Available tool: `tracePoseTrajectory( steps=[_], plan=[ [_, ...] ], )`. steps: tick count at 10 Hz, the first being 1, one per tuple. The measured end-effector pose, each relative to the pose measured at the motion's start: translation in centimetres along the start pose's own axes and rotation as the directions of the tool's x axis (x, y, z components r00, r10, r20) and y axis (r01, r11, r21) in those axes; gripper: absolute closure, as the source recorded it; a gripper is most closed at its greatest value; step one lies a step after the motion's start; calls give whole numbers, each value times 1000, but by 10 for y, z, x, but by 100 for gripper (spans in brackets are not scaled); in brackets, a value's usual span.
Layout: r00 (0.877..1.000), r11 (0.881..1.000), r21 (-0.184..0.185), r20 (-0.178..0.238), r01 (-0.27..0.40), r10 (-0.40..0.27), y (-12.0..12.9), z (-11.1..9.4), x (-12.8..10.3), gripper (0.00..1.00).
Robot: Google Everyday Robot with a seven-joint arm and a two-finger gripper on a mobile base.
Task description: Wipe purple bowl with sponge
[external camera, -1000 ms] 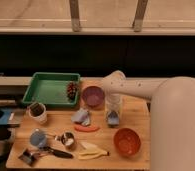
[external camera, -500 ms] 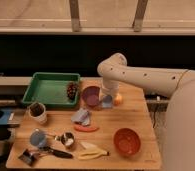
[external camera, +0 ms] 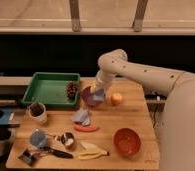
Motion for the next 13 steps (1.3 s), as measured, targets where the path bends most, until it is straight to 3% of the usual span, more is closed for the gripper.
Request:
tracePoseTrajectory(
  steps=[2, 3, 4, 6, 8, 10, 13],
  plan=[
    [1000, 988, -151, 0, -9, 9, -1, 1, -11, 100],
    [1000, 981, -195, 5, -11, 13, -1, 1, -14, 100],
    [1000, 978, -210, 6, -12, 13, -2, 1, -15, 100],
    [1000, 985, -172, -5, -18, 18, -2, 6, -11, 100],
    [999, 989, -144, -25, -35, 32, -11, 27, -9, 100],
    [998, 991, -132, -52, -31, 24, -7, 47, -10, 100],
    [998, 993, -118, -60, -20, 13, -4, 52, -15, 100]
  ],
)
